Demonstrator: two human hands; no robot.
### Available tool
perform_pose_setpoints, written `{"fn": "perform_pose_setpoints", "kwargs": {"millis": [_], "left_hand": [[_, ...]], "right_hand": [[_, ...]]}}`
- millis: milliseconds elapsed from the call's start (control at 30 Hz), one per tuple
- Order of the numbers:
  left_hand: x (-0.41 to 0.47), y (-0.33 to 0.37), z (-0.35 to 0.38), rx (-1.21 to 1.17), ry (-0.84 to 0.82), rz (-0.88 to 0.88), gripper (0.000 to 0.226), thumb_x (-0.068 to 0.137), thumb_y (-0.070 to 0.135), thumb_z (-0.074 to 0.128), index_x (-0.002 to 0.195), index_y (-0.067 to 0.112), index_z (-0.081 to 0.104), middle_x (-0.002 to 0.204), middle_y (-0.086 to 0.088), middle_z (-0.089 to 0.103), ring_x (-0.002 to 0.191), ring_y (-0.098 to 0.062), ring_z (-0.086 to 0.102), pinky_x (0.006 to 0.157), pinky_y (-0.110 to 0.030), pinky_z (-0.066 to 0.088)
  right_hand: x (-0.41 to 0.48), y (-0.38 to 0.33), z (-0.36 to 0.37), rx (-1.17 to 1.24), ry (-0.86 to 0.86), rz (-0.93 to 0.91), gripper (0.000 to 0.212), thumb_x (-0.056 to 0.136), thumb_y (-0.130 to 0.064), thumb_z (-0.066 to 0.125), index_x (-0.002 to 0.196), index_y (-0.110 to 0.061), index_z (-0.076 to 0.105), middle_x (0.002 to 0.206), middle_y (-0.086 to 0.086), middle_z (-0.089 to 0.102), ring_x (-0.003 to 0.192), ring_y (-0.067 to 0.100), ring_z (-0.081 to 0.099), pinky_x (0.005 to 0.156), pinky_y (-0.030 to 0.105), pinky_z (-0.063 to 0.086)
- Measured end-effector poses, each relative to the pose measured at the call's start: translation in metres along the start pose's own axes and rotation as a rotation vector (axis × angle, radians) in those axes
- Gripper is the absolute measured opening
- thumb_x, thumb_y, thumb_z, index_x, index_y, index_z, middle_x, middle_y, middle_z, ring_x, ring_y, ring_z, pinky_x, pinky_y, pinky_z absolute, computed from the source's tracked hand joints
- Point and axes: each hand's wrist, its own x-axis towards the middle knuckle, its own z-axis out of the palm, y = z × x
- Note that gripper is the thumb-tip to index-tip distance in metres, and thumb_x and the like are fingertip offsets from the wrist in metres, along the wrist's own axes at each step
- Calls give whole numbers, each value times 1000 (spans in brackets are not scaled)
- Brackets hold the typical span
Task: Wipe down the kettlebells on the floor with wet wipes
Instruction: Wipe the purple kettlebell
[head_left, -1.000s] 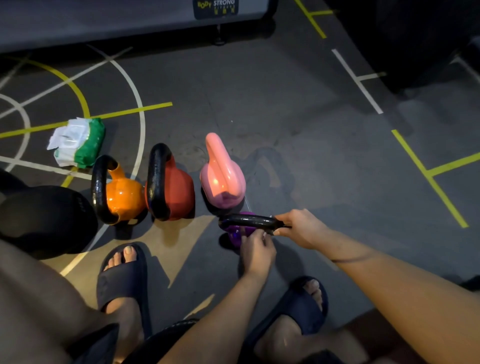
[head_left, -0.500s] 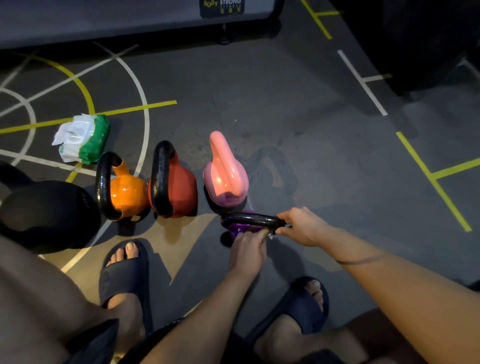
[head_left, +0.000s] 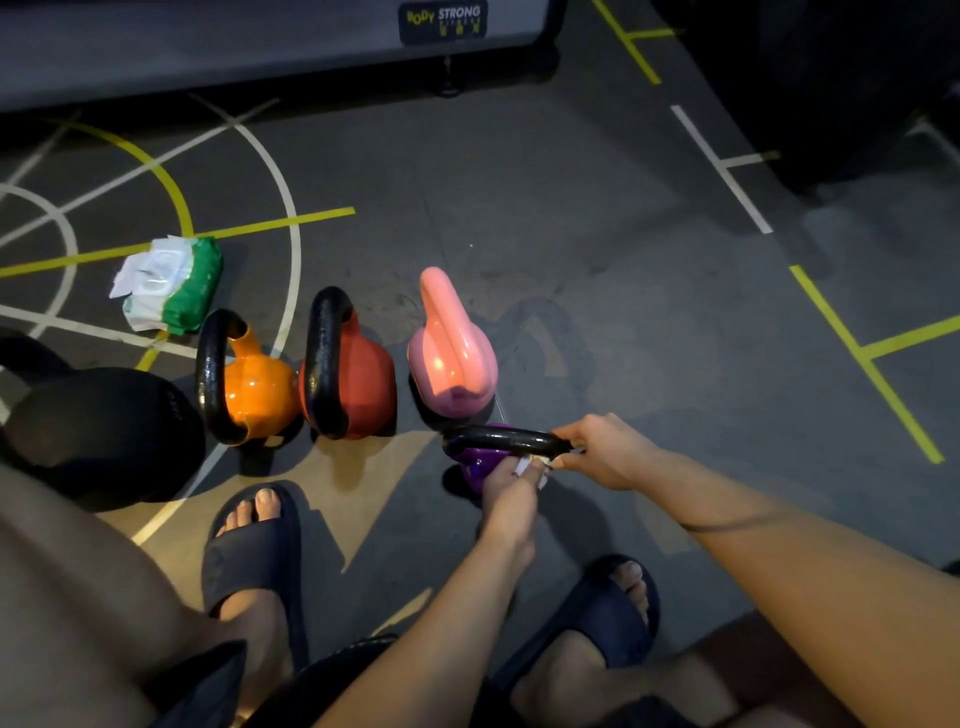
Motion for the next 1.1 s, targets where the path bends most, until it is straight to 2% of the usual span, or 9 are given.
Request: {"fn": "perform_pose_setpoints", "kwargs": {"millis": [100, 200, 333, 533, 600, 733, 933, 1033, 1100], "left_hand": [[-6, 12, -4, -539, -94, -177, 23, 102, -2, 47, 103, 10, 67, 96, -9, 70, 91, -17, 67, 80, -29, 60], [6, 23, -28, -808, -41, -174, 22, 101, -5, 45, 100, 11, 61, 99, -11, 66, 95, -19, 65, 79, -33, 62], [14, 21, -36, -651, -62, -109, 25, 100, -6, 44, 102, 12, 62, 96, -7, 66, 98, -19, 63, 94, -36, 54], [-3, -8, 5, 152, -135, 248, 37, 101, 1, 53, 133, 16, 63, 128, 5, 69, 117, -6, 63, 103, -21, 46], [3, -1, -1, 43, -102, 146, 31, 100, -1, 53, 126, 10, 67, 121, -1, 72, 110, -13, 65, 95, -22, 50], [16, 23, -28, -557, -29, -42, 34, 101, -11, 39, 113, 10, 63, 112, -10, 66, 99, -17, 64, 94, -26, 50], [-14, 9, 5, -390, -174, -82, 43, 101, -10, 41, 127, 14, 65, 119, -2, 72, 107, -13, 65, 101, -24, 49], [4, 17, -10, -599, -75, -125, 34, 100, -12, 37, 107, 8, 64, 109, -8, 66, 95, -15, 65, 85, -22, 57], [14, 23, -20, -662, -12, -103, 34, 99, -14, 36, 113, 4, 61, 111, -11, 62, 92, -15, 63, 79, -22, 59]], "right_hand": [[3, -4, -2, -31, -11, 20, 25, 89, -32, 71, 114, -30, 72, 103, 3, 74, 101, 21, 66, 88, 31, 51], [6, -7, -2, -28, -27, 53, 20, 88, -31, 71, 108, -27, 74, 98, 5, 73, 97, 23, 65, 86, 33, 52], [4, -5, 0, -27, -21, 42, 20, 90, -32, 69, 108, -28, 73, 96, 4, 72, 94, 23, 64, 82, 31, 50], [1, -2, 2, -32, 15, 27, 25, 89, -36, 69, 113, -29, 72, 94, 4, 72, 91, 23, 64, 79, 32, 48], [3, -3, 1, -39, 15, 24, 24, 89, -35, 69, 111, -27, 72, 94, 4, 72, 90, 23, 63, 76, 30, 47], [4, -3, 2, -43, 18, 20, 19, 89, -31, 68, 106, -24, 72, 93, 4, 71, 91, 23, 62, 78, 31, 49], [4, 1, 3, -61, 20, 7, 17, 91, -33, 66, 105, -25, 71, 93, 4, 71, 86, 22, 59, 72, 29, 41], [4, -1, 4, -31, 21, 7, 17, 91, -33, 66, 107, -29, 71, 93, 2, 71, 88, 21, 61, 75, 30, 46], [3, -1, 5, -23, 23, 12, 18, 91, -32, 66, 108, -30, 71, 94, 2, 71, 89, 21, 62, 79, 32, 49]]}}
